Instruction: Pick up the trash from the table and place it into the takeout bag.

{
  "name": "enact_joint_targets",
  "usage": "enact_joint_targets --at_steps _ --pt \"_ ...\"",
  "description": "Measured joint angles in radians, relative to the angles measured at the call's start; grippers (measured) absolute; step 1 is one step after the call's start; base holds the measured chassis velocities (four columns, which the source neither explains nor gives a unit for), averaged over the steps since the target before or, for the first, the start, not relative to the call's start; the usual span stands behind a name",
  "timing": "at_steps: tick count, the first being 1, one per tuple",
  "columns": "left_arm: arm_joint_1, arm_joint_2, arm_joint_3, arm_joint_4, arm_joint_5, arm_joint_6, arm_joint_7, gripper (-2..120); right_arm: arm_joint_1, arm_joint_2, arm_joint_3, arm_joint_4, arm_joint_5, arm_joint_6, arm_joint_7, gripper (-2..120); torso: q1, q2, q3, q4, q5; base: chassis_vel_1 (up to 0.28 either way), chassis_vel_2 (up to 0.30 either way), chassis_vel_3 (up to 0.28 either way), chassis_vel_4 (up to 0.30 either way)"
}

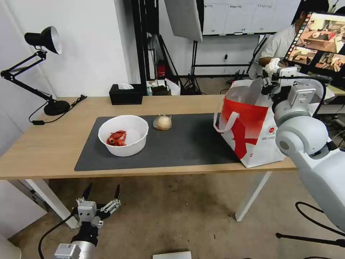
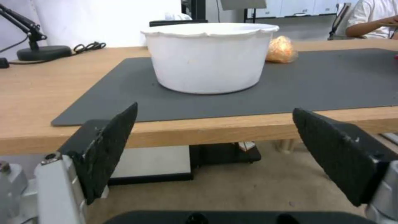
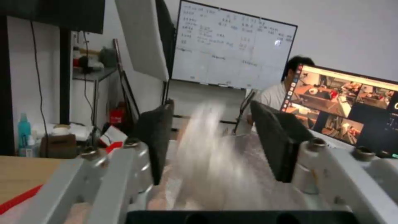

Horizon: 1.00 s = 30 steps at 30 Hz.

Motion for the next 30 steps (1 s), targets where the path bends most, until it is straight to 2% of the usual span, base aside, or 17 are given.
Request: enact_joint_targets --at_steps 3,4,6,8,11,16,18,20,23,30 --pt "0.002 0.000 0.000 0.000 0.000 0.000 0.000 100 -0.005 0.005 -0.005 0.000 -0.001 0.000 0.000 68 0.000 0.000 0.000 0.0000 0.0000 0.000 0.000 0.000 0.000" --pt "0.002 0.000 0.000 0.000 0.000 0.000 0.000 100 -0.005 0.005 -0.005 0.000 -0.001 0.000 0.000 68 0.000 0.000 0.000 0.0000 0.0000 0.000 0.000 0.000 0.000" --pt "0.002 0.000 0.000 -0.003 -0.001 0.000 0.000 100 -0.007 0.007 -0.007 0.001 -0.001 0.000 0.001 80 0.000 0.000 0.000 0.0000 0.0000 0.000 0.000 0.000 0.000" --pt "0.003 0.000 0.000 -0.005 -0.001 0.000 0.000 100 -0.008 0.007 -0.009 0.002 0.000 0.000 0.001 84 0.000 0.000 0.000 0.0000 0.0000 0.000 0.000 0.000 0.000" --pt "0.007 0.000 0.000 -0.013 0.000 0.000 0.001 100 -0.012 0.012 -0.012 0.004 0.005 0.017 -0.003 96 0.000 0.000 0.000 0.0000 -0.0001 0.000 0.000 0.000 0.000" --pt "0.010 0.000 -0.002 -0.024 0.000 0.000 0.001 100 -0.020 0.021 -0.015 0.009 0.005 0.037 -0.007 100 0.000 0.000 0.000 0.0000 0.0001 0.000 0.000 0.000 0.000" --pt "0.014 -0.003 -0.005 -0.029 0.000 -0.001 0.001 100 -0.039 0.032 -0.018 0.032 0.006 0.118 -0.064 100 0.000 0.000 0.000 0.0000 0.0000 0.000 0.000 0.000 0.000" --pt "0.015 -0.005 -0.006 -0.029 0.001 -0.004 0.001 100 -0.049 0.034 -0.019 0.043 0.008 0.145 -0.091 100 0.000 0.000 0.000 0.0001 -0.0001 0.000 0.000 0.000 0.000" --pt "0.016 -0.011 -0.005 -0.025 0.004 -0.013 0.001 100 -0.113 0.037 -0.015 0.085 0.021 0.241 -0.219 100 0.000 0.000 0.000 0.0002 -0.0001 0.000 0.000 0.000 0.000" --pt "0.012 -0.013 -0.004 -0.020 0.004 -0.018 0.002 100 -0.281 0.039 0.023 0.154 0.019 0.368 -0.363 100 0.000 0.000 0.000 0.0000 0.0000 0.000 0.000 0.000 0.000"
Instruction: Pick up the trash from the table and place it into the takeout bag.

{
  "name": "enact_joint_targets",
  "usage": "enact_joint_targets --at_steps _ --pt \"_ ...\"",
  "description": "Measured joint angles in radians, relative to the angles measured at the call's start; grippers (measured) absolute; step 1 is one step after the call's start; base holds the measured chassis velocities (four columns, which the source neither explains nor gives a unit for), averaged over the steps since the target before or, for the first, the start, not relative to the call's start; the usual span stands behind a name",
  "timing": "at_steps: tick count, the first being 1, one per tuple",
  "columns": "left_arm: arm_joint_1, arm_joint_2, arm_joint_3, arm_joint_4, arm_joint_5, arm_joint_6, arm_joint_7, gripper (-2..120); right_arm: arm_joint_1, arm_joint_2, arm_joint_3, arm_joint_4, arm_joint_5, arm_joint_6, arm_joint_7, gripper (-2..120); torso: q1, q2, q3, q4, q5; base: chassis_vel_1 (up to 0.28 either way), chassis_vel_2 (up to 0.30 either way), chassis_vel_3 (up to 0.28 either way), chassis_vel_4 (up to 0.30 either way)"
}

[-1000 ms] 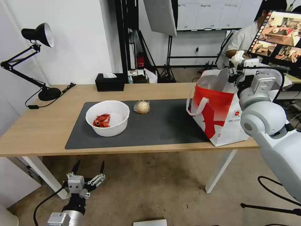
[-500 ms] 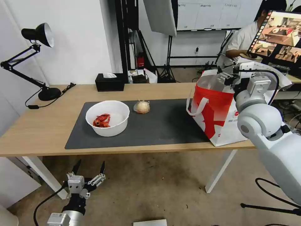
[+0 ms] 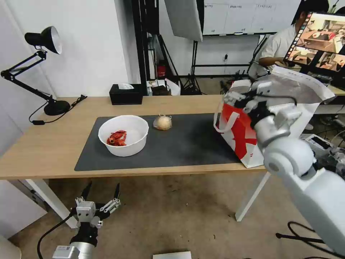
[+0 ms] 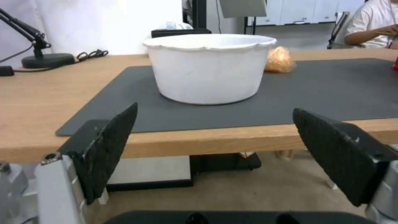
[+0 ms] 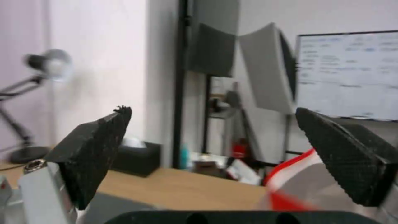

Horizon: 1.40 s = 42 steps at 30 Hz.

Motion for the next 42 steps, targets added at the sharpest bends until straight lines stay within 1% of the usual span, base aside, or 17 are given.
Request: enact_joint_targets --at_steps 1,4,5,7,9,10,13,14,15,17,18,21,22,25,29,33,42 --pt "0.000 0.000 0.000 0.000 0.000 0.000 0.000 100 0.000 0.000 0.000 0.000 0.000 0.000 0.000 100 0.000 0.000 0.000 0.0000 0.0000 0.000 0.000 0.000 0.000" --pt "-0.005 -0.005 0.006 0.010 0.001 -0.011 0.000 100 -0.095 -0.004 0.015 0.031 -0.013 0.054 -0.037 100 0.000 0.000 0.000 -0.0001 0.0004 0.000 0.000 0.000 0.000" --pt "-0.008 -0.008 0.010 0.016 0.002 -0.016 0.000 100 -0.128 -0.007 0.020 0.039 -0.020 0.074 -0.043 100 0.000 0.000 0.000 0.0001 -0.0004 0.000 0.000 0.000 0.000" --pt "-0.009 -0.009 0.011 0.018 0.002 -0.017 0.000 100 -0.145 -0.007 0.023 0.043 -0.024 0.083 -0.046 100 0.000 0.000 0.000 0.0000 -0.0005 0.000 0.000 0.000 0.000" --pt "-0.011 -0.011 0.015 0.022 0.004 -0.022 0.000 100 -0.219 0.000 0.036 0.054 -0.047 0.116 -0.058 100 0.000 0.000 0.000 -0.0002 0.0003 0.000 0.000 0.000 0.000" --pt "-0.011 -0.011 0.015 0.022 0.004 -0.022 0.000 100 -0.219 0.000 0.036 0.054 -0.047 0.116 -0.058 100 0.000 0.000 0.000 -0.0002 0.0003 0.000 0.000 0.000 0.000" --pt "-0.012 -0.012 0.016 0.025 0.004 -0.027 0.000 100 -0.335 0.020 0.065 0.063 -0.095 0.168 -0.065 100 0.000 0.000 0.000 0.0000 0.0001 0.000 0.000 0.000 0.000" --pt "-0.012 -0.012 0.016 0.025 0.004 -0.027 0.000 100 -0.335 0.020 0.065 0.063 -0.095 0.168 -0.065 100 0.000 0.000 0.000 0.0000 0.0001 0.000 0.000 0.000 0.000" --pt "-0.011 -0.013 0.016 0.026 0.004 -0.030 0.000 100 -0.376 0.030 0.079 0.063 -0.115 0.191 -0.070 100 0.000 0.000 0.000 0.0000 -0.0001 0.000 0.000 0.000 0.000" --pt "-0.009 -0.015 0.013 0.029 0.004 -0.036 0.000 100 -0.501 0.072 0.111 0.058 -0.179 0.270 -0.092 100 0.000 0.000 0.000 0.0000 0.0000 0.000 0.000 0.000 0.000" --pt "-0.009 -0.015 0.013 0.029 0.004 -0.036 0.000 100 -0.501 0.072 0.111 0.058 -0.179 0.270 -0.092 100 0.000 0.000 0.000 0.0000 0.0000 0.000 0.000 0.000 0.000" --pt "-0.007 -0.017 0.015 0.039 0.005 -0.047 0.000 100 -0.670 0.135 0.126 0.029 -0.277 0.363 -0.115 100 0.000 0.000 0.000 -0.0002 0.0000 0.000 0.000 0.000 0.000" --pt "-0.007 -0.017 0.015 0.039 0.005 -0.047 0.000 100 -0.670 0.135 0.126 0.029 -0.277 0.363 -0.115 100 0.000 0.000 0.000 -0.0002 0.0000 0.000 0.000 0.000 0.000" --pt "0.001 -0.021 0.020 0.047 0.012 -0.054 0.000 100 -0.749 0.169 0.119 -0.008 -0.344 0.434 -0.119 100 0.000 0.000 0.000 -0.0001 0.0000 0.000 0.000 0.000 0.000" --pt "0.010 -0.024 0.018 0.055 0.020 -0.069 0.000 100 -0.784 0.192 0.101 -0.045 -0.386 0.478 -0.118 100 0.000 0.000 0.000 0.0000 0.0000 0.000 0.000 0.000 0.000" --pt "0.014 -0.026 0.013 0.055 0.019 -0.076 0.000 100 -0.798 0.212 0.083 -0.071 -0.421 0.502 -0.118 100 0.000 0.000 0.000 0.0000 0.0000 0.000 0.000 0.000 0.000" --pt "0.017 -0.033 0.012 0.054 0.018 -0.078 0.004 100 -0.794 0.220 0.069 -0.083 -0.438 0.505 -0.116 100 0.000 0.000 0.000 0.0001 0.0000 0.000 0.000 0.000 0.000"
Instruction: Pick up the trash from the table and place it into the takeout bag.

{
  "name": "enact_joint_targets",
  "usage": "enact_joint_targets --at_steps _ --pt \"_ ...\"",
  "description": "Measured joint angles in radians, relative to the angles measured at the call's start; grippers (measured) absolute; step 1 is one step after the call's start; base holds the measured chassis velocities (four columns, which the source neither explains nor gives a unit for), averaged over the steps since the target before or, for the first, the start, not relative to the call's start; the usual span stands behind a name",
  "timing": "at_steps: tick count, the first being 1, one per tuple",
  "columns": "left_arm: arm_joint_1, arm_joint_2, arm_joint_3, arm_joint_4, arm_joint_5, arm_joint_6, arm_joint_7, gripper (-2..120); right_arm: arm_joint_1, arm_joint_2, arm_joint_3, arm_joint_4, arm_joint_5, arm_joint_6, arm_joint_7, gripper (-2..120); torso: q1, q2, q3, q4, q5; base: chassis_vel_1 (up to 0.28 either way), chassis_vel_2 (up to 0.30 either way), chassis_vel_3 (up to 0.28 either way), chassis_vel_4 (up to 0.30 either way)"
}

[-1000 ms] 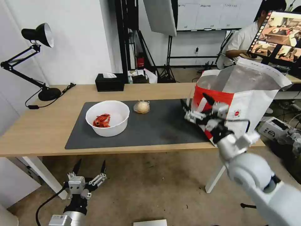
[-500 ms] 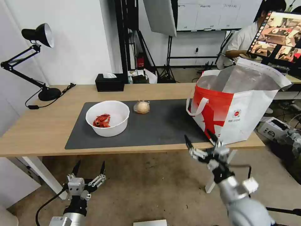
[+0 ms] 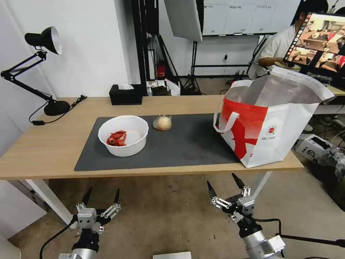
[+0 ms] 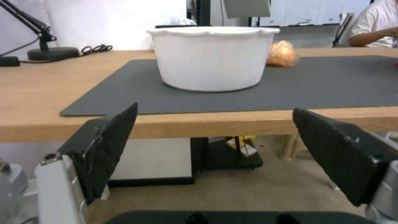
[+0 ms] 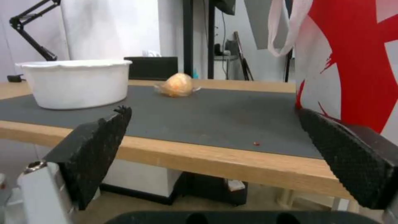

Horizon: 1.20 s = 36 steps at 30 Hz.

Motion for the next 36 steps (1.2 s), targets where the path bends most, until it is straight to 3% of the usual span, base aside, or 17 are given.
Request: enact_joint_targets --at_steps 18,30,36 --pt "0.006 0.001 -0.009 0.002 -0.007 -0.006 0.015 100 0.043 0.004 -0.023 -0.022 0.004 -0.024 0.001 100 0.000 0.000 0.000 -0.0001 0.0000 0.000 0.000 0.000 0.000" --pt "0.001 0.007 -0.011 -0.001 -0.011 -0.006 0.015 100 0.331 -0.028 -0.172 -0.031 0.058 -0.197 0.045 100 0.000 0.000 0.000 -0.0002 0.0000 0.000 0.000 0.000 0.000" --pt "0.001 0.006 -0.010 -0.011 -0.008 -0.003 0.015 100 0.547 -0.028 -0.315 -0.081 0.098 -0.275 0.087 100 0.000 0.000 0.000 0.0000 0.0000 0.000 0.000 0.000 0.000"
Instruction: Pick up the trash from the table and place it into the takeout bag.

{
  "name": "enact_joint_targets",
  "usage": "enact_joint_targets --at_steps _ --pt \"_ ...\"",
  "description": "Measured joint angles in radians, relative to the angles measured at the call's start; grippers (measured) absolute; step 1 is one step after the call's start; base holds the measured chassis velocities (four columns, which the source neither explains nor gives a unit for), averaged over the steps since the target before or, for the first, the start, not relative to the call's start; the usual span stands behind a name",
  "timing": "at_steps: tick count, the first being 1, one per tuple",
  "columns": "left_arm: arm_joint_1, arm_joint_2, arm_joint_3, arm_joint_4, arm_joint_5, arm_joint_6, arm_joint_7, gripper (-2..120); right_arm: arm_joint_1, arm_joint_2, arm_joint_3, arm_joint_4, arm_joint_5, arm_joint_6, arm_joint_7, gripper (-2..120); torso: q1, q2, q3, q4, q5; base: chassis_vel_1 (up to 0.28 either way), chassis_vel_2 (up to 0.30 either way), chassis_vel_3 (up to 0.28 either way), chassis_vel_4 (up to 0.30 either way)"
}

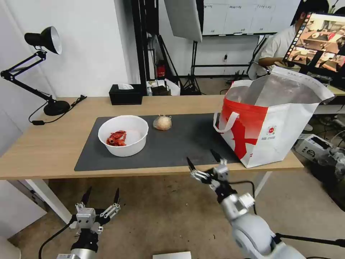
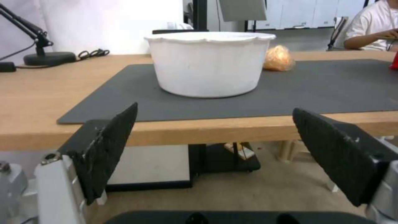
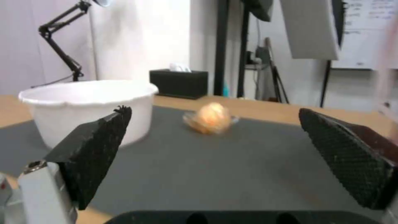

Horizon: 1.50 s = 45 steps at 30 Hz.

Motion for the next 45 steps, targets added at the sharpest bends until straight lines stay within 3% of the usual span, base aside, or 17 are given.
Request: enact_joint_targets --at_steps 9,20,23,29,38,45 --pt "0.007 -0.004 -0.016 0.001 0.000 0.001 -0.001 100 0.351 0.061 -0.203 -0.201 0.181 -0.108 0.103 100 0.000 0.000 0.000 -0.0001 -0.0004 0.000 0.000 0.000 0.000" --pt "0.010 -0.007 -0.030 0.003 -0.013 -0.001 0.000 100 0.660 0.175 -0.315 -0.480 0.316 -0.174 0.142 100 0.000 0.000 0.000 -0.0001 -0.0001 0.000 0.000 0.000 0.000" --pt "0.010 -0.008 -0.033 0.002 -0.016 -0.002 0.000 100 0.762 0.233 -0.337 -0.612 0.360 -0.224 0.139 100 0.000 0.000 0.000 -0.0001 -0.0003 0.000 0.000 0.000 0.000" --pt "0.010 -0.007 -0.040 0.006 -0.025 -0.005 0.000 100 0.843 0.302 -0.358 -0.781 0.403 -0.264 0.090 100 0.000 0.000 0.000 -0.0001 -0.0002 0.000 0.000 0.000 0.000" --pt "0.003 -0.001 -0.038 0.023 -0.030 -0.008 0.001 100 0.938 0.448 -0.353 -1.053 0.357 -0.241 -0.010 100 0.000 0.000 0.000 0.0000 -0.0002 0.000 0.000 0.000 0.000" --pt "0.003 0.003 -0.039 0.027 -0.035 -0.008 0.002 100 0.973 0.511 -0.341 -1.166 0.316 -0.229 -0.066 100 0.000 0.000 0.000 0.0000 -0.0002 0.000 0.000 0.000 0.000"
